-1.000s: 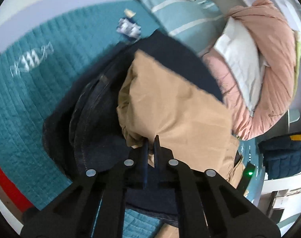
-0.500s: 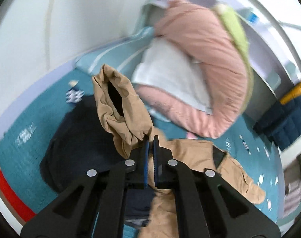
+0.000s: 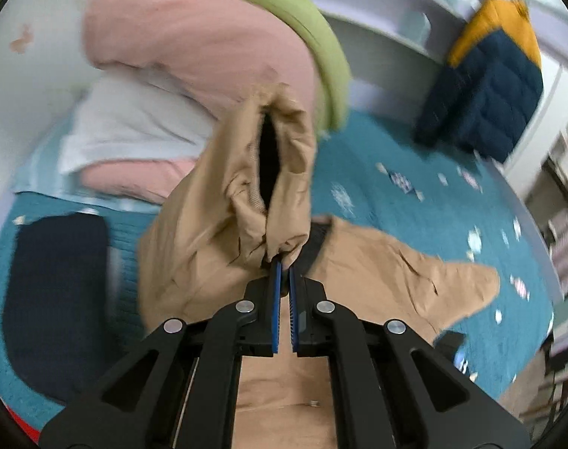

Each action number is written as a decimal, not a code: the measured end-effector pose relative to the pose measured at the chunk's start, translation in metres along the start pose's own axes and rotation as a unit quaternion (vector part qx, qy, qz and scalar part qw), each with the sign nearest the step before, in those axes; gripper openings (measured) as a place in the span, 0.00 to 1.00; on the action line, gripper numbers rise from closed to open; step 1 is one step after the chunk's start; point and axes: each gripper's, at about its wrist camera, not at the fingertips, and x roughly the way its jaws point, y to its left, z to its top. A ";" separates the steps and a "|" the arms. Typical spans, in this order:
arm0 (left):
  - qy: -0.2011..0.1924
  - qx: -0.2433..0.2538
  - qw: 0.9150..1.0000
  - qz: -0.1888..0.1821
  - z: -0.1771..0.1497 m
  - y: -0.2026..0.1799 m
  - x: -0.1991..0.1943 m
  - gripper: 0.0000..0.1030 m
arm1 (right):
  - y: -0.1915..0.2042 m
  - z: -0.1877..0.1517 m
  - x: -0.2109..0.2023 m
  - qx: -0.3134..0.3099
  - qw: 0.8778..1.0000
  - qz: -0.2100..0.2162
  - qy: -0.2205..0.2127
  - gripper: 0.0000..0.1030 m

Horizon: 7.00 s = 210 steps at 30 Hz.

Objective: Fold large clothes

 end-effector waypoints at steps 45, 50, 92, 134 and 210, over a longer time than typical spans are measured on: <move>0.180 0.106 0.978 -0.028 -0.125 -0.151 0.136 0.47 | -0.275 -0.010 -0.105 0.334 0.922 0.005 -0.193 0.76; 0.173 0.124 0.977 -0.029 -0.114 -0.167 0.140 0.47 | -0.309 -0.001 -0.113 0.381 0.901 0.011 -0.207 0.76; 0.169 0.077 0.981 -0.054 -0.084 -0.221 0.219 0.05 | -0.311 0.086 -0.157 0.242 0.927 -0.041 -0.285 0.12; 0.165 0.063 0.983 -0.040 -0.108 -0.122 0.180 0.03 | 0.035 0.115 -0.128 0.010 0.969 0.044 -0.243 0.12; 0.128 -0.044 0.983 0.123 -0.081 0.105 0.186 0.08 | -0.075 0.134 0.040 0.081 0.985 -0.151 0.001 0.13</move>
